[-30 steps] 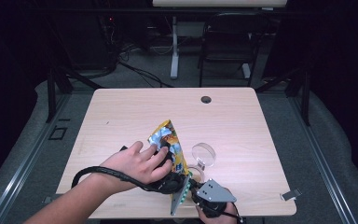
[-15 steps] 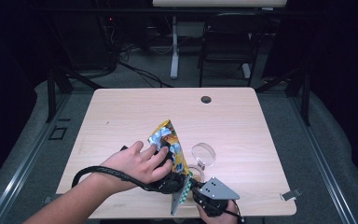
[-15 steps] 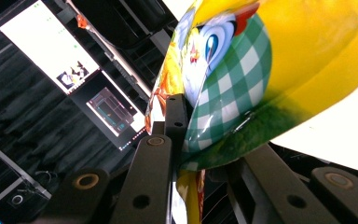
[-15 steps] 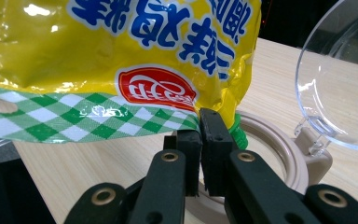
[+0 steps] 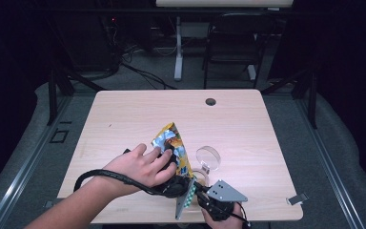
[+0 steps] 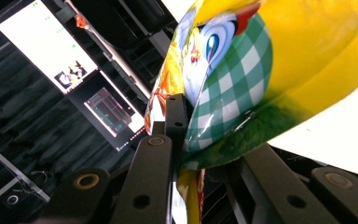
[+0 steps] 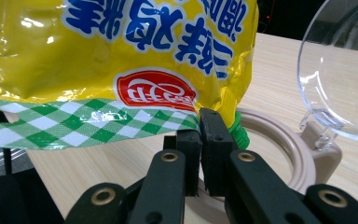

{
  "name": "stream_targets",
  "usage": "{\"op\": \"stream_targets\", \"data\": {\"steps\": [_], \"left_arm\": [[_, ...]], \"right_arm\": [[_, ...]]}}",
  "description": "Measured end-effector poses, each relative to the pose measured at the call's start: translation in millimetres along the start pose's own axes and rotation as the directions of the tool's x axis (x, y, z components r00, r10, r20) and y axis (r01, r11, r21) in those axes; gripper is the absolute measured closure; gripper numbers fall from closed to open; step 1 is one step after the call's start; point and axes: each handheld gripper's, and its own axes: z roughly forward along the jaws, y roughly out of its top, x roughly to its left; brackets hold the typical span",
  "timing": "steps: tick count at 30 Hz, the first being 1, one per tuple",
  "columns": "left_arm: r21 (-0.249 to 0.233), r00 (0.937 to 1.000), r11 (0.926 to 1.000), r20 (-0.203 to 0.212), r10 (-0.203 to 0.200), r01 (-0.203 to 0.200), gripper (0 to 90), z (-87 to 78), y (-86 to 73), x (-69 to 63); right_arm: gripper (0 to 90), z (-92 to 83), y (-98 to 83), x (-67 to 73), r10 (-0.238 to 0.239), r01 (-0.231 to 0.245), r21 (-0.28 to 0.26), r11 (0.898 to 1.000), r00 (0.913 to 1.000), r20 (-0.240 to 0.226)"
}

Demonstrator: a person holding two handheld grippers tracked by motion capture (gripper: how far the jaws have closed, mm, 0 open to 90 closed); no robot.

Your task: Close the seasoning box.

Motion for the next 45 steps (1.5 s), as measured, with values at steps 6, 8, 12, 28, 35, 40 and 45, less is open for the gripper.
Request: {"op": "stream_targets", "data": {"steps": [6,8,12,28,35,40,45], "left_arm": [[0.005,1.0,1.0,0.002,0.001,-0.001,82.2,-1.3,0.3,0.7],[0.002,1.0,1.0,-0.003,0.001,-0.001,82.2,-1.0,0.6,-0.1],[0.001,0.9999,1.0,-0.01,0.006,-0.006,82.2,-1.3,1.1,-0.4],[0.003,1.0,1.0,-0.004,-0.003,0.003,81.9,-1.2,0.6,-1.3],[0.005,1.0,1.0,-0.004,0.002,-0.002,81.6,-2.0,1.7,1.6],[0.012,1.0,0.9999,0.001,0.002,-0.002,81.1,-3.1,2.0,2.8],[0.012,1.0,0.9999,0.005,0.001,-0.001,81.0,-3.0,2.0,2.0]], "right_arm": [[87.1,-1.3,0.3,-0.9,0.006,-0.006,0.003,1.0,1.0,-0.002],[87.1,-1.3,0.2,-0.6,0.001,-0.001,0.004,1.0,1.0,0.002],[87.0,-1.4,0.1,-0.9,0.001,-0.001,0.009,1.0,1.0,-0.001],[86.9,-0.7,-0.6,-1.1,0.014,-0.014,0.001,1.0,0.9999,-0.001],[86.9,-2.4,-0.6,-2.3,0.023,-0.023,-0.003,1.0,0.9997,-0.013],[87.0,-3.1,-0.3,-2.7,0.027,-0.027,-0.005,1.0,0.9995,-0.018],[87.0,-3.4,-0.2,-2.7,0.031,-0.031,-0.005,1.0,0.9993,-0.022]]}}
